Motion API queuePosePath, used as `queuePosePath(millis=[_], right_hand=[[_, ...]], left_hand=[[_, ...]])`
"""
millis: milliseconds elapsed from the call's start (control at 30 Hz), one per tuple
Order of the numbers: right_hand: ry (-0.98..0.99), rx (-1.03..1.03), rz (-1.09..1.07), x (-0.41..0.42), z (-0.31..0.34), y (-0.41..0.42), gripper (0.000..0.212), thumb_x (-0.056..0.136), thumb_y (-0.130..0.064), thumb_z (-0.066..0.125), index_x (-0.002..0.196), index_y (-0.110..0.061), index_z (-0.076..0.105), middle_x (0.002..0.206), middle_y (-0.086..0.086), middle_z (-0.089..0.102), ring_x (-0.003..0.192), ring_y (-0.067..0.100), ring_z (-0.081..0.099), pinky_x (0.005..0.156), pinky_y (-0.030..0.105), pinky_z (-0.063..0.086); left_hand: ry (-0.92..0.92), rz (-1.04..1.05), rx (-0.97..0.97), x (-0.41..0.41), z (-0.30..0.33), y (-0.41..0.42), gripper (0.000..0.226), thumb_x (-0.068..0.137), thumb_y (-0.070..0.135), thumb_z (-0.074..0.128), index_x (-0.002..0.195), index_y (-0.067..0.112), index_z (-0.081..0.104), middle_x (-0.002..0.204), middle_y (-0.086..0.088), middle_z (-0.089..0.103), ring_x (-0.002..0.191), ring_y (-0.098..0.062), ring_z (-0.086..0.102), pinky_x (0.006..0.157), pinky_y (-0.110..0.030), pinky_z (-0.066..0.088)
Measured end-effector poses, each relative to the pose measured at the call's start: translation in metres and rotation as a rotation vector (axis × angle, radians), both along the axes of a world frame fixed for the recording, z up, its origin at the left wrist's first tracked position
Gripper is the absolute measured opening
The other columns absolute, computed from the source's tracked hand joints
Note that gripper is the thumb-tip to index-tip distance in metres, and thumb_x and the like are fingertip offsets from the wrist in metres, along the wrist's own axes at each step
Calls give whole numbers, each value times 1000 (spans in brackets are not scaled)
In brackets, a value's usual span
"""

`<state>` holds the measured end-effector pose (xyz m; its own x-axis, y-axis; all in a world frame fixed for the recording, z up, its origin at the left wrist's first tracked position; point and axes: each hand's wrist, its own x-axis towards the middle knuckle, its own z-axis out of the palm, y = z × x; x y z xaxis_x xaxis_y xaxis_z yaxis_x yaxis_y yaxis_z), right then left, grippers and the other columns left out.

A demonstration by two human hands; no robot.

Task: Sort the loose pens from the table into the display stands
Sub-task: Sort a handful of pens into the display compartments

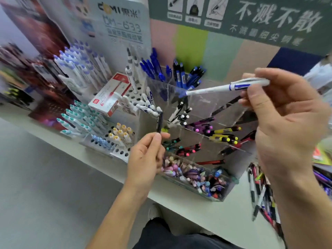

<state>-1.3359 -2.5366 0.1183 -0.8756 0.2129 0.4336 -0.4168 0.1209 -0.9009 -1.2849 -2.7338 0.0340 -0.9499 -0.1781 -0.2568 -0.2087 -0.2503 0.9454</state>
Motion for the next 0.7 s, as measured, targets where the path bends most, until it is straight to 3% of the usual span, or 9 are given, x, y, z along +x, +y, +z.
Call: queuePosePath(millis=[67, 167, 333, 433, 533, 600, 700], right_hand=[[72, 103, 52, -12, 2, -24, 20, 95, -6, 68, 115, -10, 69, 100, 6, 75, 85, 16, 73, 78, 27, 58], [39, 270, 117, -36, -17, -67, 21, 92, -6, 72, 112, -12, 75, 98, -1, 76, 86, 9, 72, 83, 31, 59], [-30, 722, 218, -70, -59, -114, 19, 94, -9, 69, 111, -9, 77, 97, 5, 68, 87, 15, 62, 85, 26, 50], [-122, 805, 211, -75, -65, -122, 18, 94, -11, 68, 109, -9, 78, 101, 8, 75, 93, 22, 69, 90, 40, 55], [-205, 961, 207, -63, -51, -112, 24, 101, -26, 60, 94, -8, 74, 84, 8, 74, 80, 26, 67, 79, 43, 55], [-222, 826, 264, -47, -38, -99, 31, 103, -32, 55, 91, -11, 73, 75, 6, 70, 72, 21, 64, 72, 36, 53], [-376, 300, 426, -21, -21, -79, 17, 97, -27, 65, 95, -14, 76, 71, 7, 68, 63, 17, 59, 60, 29, 52]], left_hand=[[15, 90, 126, -3, 2, -11, 31, 108, 17, 38, 104, 12, 68, 63, -1, 40, 46, -10, 23, 40, -19, 18], [60, 190, 230, -10, 8, -25, 33, 106, 9, 32, 111, 8, 65, 66, -1, 46, 47, -10, 28, 39, -19, 21], [103, 177, 138, -11, 10, -38, 21, 106, 9, 41, 121, 14, 56, 79, -6, 65, 54, -11, 46, 46, -20, 37], [104, 164, 101, -8, 10, -38, 10, 104, 10, 49, 112, 15, 51, 89, -6, 74, 59, -12, 53, 50, -21, 43], [107, 196, 89, -7, 8, -36, 8, 99, 9, 57, 106, 12, 54, 89, -7, 75, 60, -13, 55, 50, -20, 45], [122, 203, 83, -7, 8, -34, 14, 90, 12, 67, 102, 11, 60, 87, -9, 75, 59, -13, 57, 49, -20, 45], [174, 156, -9, -12, 11, -25, 19, 74, 15, 76, 92, 14, 72, 79, -4, 75, 61, -10, 64, 53, -17, 48]])
